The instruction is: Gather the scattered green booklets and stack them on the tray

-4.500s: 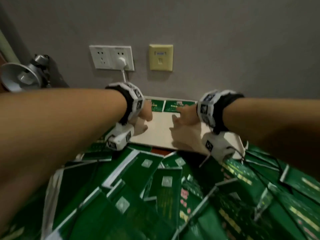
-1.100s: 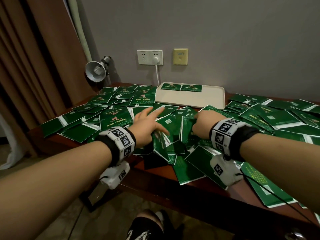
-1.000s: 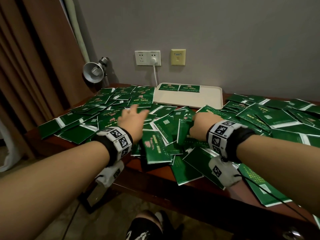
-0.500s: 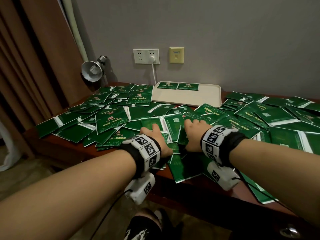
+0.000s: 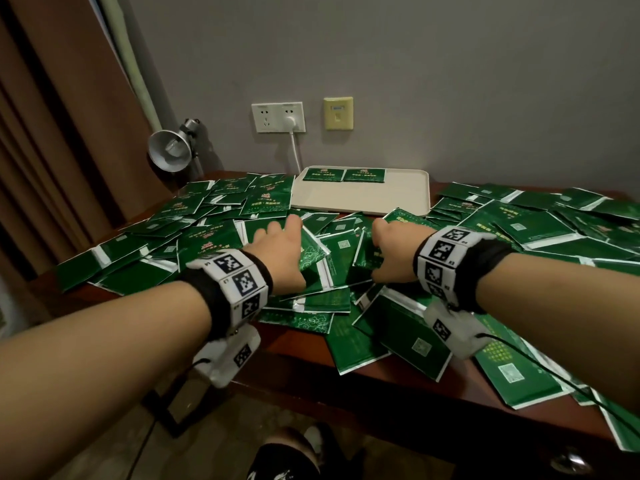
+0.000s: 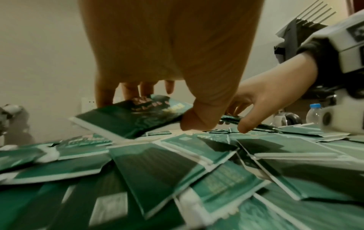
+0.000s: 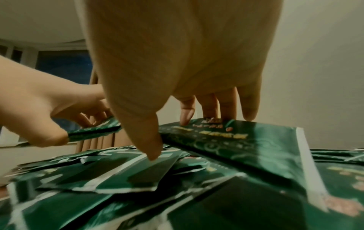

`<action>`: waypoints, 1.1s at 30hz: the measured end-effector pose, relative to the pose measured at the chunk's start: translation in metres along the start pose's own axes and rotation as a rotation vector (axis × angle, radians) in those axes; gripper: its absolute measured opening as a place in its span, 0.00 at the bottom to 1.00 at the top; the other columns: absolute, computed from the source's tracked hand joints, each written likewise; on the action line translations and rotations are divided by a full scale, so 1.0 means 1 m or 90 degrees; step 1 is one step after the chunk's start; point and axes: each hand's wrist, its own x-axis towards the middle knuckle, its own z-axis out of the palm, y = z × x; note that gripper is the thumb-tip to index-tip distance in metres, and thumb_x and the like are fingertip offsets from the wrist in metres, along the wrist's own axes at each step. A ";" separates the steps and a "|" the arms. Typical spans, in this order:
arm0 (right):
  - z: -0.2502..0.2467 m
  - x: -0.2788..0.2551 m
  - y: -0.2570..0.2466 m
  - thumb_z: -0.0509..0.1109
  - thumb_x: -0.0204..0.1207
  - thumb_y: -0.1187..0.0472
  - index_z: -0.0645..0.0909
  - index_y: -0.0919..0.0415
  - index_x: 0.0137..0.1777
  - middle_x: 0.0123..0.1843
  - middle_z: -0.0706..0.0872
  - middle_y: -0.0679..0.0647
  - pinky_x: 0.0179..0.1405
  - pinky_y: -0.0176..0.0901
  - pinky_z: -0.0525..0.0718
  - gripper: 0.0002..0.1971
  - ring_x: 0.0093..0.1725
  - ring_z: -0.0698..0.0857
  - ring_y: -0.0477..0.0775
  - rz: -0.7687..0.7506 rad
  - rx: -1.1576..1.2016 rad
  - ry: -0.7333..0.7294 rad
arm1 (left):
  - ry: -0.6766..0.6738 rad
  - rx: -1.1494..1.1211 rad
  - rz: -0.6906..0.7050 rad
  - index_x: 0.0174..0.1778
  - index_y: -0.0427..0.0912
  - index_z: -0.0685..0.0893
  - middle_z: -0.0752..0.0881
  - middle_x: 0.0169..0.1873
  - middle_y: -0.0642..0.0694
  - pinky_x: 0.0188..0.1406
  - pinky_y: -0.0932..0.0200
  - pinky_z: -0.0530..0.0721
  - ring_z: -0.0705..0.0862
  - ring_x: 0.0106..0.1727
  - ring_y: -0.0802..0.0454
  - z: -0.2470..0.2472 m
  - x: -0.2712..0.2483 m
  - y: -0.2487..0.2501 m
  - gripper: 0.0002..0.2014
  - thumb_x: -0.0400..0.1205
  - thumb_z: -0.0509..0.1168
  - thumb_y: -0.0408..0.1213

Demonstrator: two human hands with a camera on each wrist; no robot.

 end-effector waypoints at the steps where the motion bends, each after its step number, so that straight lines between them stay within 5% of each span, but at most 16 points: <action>1: -0.004 0.002 0.005 0.75 0.68 0.43 0.68 0.58 0.60 0.50 0.81 0.54 0.42 0.49 0.84 0.30 0.46 0.83 0.58 0.008 0.004 0.007 | -0.002 0.003 0.034 0.70 0.48 0.60 0.73 0.61 0.42 0.60 0.39 0.81 0.73 0.62 0.41 -0.005 0.005 0.004 0.38 0.68 0.74 0.39; 10: -0.035 0.057 0.078 0.75 0.69 0.47 0.69 0.58 0.59 0.51 0.79 0.55 0.40 0.46 0.78 0.26 0.47 0.81 0.61 0.111 0.004 0.059 | -0.037 0.082 0.269 0.74 0.47 0.61 0.74 0.65 0.41 0.65 0.41 0.78 0.73 0.66 0.42 -0.028 0.107 0.055 0.41 0.69 0.76 0.38; 16: -0.062 0.148 0.151 0.77 0.68 0.49 0.71 0.61 0.60 0.48 0.79 0.58 0.42 0.48 0.79 0.27 0.46 0.79 0.62 0.204 0.041 0.086 | -0.048 0.144 0.380 0.73 0.44 0.64 0.76 0.64 0.40 0.63 0.43 0.78 0.75 0.63 0.41 -0.023 0.213 0.106 0.42 0.67 0.80 0.47; 19: -0.067 0.194 0.177 0.77 0.67 0.49 0.73 0.61 0.59 0.46 0.79 0.57 0.41 0.48 0.79 0.26 0.46 0.81 0.63 0.214 0.024 0.090 | -0.055 0.166 0.416 0.72 0.43 0.64 0.76 0.61 0.39 0.58 0.47 0.79 0.76 0.61 0.40 -0.012 0.263 0.132 0.40 0.68 0.79 0.43; 23: -0.051 0.250 0.202 0.77 0.68 0.53 0.75 0.62 0.58 0.49 0.83 0.59 0.44 0.48 0.82 0.23 0.47 0.83 0.63 0.189 0.001 0.064 | -0.080 0.172 0.444 0.72 0.40 0.66 0.77 0.61 0.37 0.57 0.50 0.77 0.77 0.61 0.39 0.007 0.316 0.164 0.39 0.71 0.78 0.49; 29: -0.023 0.314 0.215 0.78 0.67 0.52 0.77 0.61 0.58 0.52 0.85 0.60 0.48 0.51 0.85 0.22 0.48 0.84 0.63 0.137 -0.001 0.043 | -0.137 0.091 0.391 0.71 0.40 0.72 0.77 0.66 0.40 0.62 0.51 0.80 0.78 0.65 0.42 0.035 0.362 0.171 0.34 0.71 0.77 0.43; 33: -0.007 0.334 0.206 0.79 0.66 0.45 0.78 0.60 0.61 0.55 0.86 0.59 0.53 0.54 0.85 0.28 0.51 0.85 0.63 0.116 -0.009 0.008 | -0.194 0.101 0.369 0.82 0.46 0.64 0.72 0.75 0.44 0.68 0.50 0.78 0.76 0.70 0.45 0.039 0.370 0.149 0.37 0.77 0.71 0.43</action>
